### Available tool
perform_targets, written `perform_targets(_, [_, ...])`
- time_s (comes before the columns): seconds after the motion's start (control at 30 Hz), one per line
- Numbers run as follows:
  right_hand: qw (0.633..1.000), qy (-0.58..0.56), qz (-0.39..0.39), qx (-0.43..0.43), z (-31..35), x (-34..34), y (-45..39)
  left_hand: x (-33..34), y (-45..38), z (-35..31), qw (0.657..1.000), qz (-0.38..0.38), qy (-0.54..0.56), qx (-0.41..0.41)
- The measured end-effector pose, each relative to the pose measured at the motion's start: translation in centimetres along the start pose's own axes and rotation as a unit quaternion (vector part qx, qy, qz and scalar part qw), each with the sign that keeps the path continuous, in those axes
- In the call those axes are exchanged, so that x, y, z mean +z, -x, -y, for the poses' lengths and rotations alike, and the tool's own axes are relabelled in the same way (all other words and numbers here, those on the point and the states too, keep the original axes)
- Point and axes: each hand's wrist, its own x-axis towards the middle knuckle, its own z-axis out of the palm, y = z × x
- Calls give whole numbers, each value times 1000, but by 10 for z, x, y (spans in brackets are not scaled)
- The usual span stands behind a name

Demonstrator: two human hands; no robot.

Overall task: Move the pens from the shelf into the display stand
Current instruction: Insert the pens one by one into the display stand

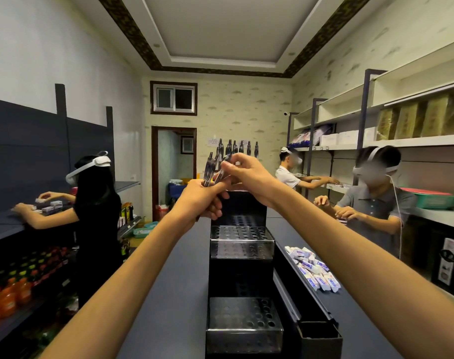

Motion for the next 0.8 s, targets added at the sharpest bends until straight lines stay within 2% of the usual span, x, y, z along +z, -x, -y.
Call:
perform_targets(0.07, [997,-54,-55,8,4,-2,-5,-4,1,3,1000,-2,-1,-4])
perform_targets(0.17, [987,-59,-152,-8,9,-11,-14,-8,2,9,999,-39,-22,-12])
perform_targets(0.33, [967,61,-240,-57,11,-25,-23,-14,-2,13,996,-66,-55,-30])
perform_targets(0.47, [928,176,-314,-99,13,-29,-34,-17,-2,13,996,-59,-64,-27])
perform_targets(0.53, [915,227,-315,-107,15,-30,-39,-18,-3,14,996,-57,-68,-27])
perform_targets(0.8, [911,308,-261,-90,14,-28,-50,-24,-5,13,994,-67,-81,-22])
